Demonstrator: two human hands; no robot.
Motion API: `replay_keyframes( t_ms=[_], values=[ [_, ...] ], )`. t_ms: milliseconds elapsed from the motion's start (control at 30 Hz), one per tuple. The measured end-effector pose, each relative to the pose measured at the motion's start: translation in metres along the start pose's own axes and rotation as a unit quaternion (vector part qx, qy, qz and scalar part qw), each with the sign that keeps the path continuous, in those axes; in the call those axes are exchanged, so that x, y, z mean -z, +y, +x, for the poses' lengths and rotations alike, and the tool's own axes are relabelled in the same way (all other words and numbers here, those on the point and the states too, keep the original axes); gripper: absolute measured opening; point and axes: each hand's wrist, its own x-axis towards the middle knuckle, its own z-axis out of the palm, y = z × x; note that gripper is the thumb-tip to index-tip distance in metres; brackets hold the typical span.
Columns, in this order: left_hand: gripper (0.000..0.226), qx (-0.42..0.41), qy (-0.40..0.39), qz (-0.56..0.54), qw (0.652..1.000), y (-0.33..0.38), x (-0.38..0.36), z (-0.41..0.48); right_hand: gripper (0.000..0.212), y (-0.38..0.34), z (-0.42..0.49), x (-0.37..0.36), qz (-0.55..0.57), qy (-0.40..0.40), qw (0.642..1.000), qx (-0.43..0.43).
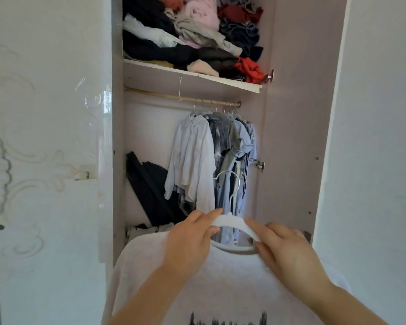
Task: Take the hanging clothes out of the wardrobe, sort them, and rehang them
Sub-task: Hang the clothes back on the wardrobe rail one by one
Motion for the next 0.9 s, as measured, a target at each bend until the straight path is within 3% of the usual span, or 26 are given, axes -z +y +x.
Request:
replay_keyframes(
  t_ms=[200, 467, 667, 800, 900],
  values=[
    [0.034, -0.001, 0.056, 0.000, 0.998, -0.080, -0.058, 0.050, 0.045, 0.042, 0.054, -0.092, 0.006, -0.017, 0.999, 0.027],
    [0.036, 0.020, 0.097, 0.021, 0.995, -0.177, -0.122, 0.145, 0.043, 0.100, 0.140, -0.210, -0.005, 0.035, 0.998, 0.050],
    [0.047, 0.067, 0.083, 0.022, 0.994, -0.245, -0.157, 0.214, 0.040, 0.135, 0.215, -0.283, -0.011, 0.073, 0.995, 0.071],
    [0.046, 0.094, 0.125, 0.063, 0.986, -0.294, -0.182, 0.260, 0.038, 0.159, 0.270, -0.342, -0.007, 0.112, 0.989, 0.098],
    [0.047, 0.118, 0.136, 0.100, 0.979, -0.327, -0.195, 0.294, 0.064, 0.173, 0.315, -0.378, -0.020, 0.093, 0.989, 0.110]
  ],
)
